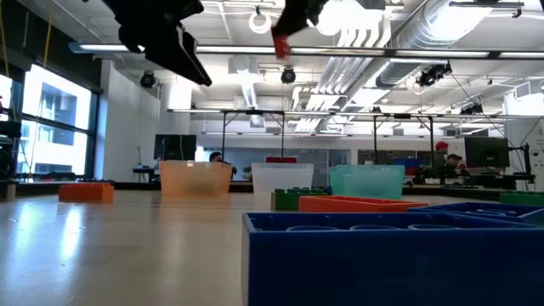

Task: Sort & place blocks by color
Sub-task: Put the orange game piece into the transparent bin

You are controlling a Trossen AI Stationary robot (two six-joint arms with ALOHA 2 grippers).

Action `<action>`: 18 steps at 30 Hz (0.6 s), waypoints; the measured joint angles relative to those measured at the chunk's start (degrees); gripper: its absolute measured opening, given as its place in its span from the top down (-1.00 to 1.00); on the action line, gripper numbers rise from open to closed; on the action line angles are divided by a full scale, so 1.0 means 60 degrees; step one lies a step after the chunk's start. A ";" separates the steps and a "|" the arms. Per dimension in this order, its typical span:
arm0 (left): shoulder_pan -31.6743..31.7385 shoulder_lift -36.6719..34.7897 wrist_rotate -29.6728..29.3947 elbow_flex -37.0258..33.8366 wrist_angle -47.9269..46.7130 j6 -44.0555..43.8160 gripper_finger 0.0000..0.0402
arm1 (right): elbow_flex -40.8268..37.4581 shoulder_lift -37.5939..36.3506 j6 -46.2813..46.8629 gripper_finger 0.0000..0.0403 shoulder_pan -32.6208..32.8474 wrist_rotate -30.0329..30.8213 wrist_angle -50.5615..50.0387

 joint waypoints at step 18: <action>0.0000 0.0000 -0.0047 -0.0049 0.0011 -0.0886 -0.29 | -0.3851 0.0108 0.1342 0.43 -0.2022 -0.1959 0.4286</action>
